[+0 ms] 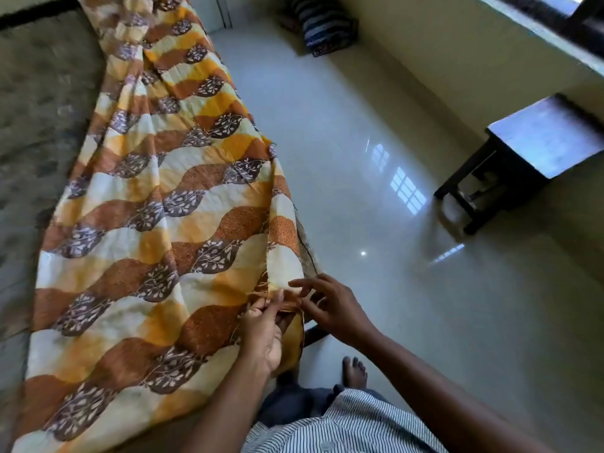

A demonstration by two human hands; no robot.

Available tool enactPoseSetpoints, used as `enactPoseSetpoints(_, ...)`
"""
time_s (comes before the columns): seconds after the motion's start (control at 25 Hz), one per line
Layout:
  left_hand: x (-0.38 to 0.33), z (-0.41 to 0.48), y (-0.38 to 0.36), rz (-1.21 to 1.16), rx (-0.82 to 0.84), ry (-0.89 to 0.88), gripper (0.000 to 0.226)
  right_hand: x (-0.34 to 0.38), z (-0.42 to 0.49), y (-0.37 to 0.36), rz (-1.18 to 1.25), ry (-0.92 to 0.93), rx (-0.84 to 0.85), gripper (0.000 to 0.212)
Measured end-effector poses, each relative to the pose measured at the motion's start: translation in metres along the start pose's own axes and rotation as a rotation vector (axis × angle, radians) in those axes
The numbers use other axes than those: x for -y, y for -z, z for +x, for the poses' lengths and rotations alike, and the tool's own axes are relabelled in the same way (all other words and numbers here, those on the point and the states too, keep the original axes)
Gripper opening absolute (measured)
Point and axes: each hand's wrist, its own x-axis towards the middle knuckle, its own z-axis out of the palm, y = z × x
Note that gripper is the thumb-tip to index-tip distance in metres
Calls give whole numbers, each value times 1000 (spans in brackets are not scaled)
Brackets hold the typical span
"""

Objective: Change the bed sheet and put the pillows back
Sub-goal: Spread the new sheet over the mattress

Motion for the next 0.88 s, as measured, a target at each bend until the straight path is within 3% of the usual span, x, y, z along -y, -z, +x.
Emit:
enactPoseSetpoints(0.44, 14, -47, -25, -93, -92, -211, 30, 28, -5, 30, 202, -61, 24, 12)
enactPoseSetpoints(0.64, 15, -52, -32, -77, -230, -279, 11, 36, -3, 36, 258, -71, 91, 22)
enactPoseSetpoints(0.88, 12, -51, -35, -75, -189, -277, 13, 36, -1, 36, 227, -71, 13, 19)
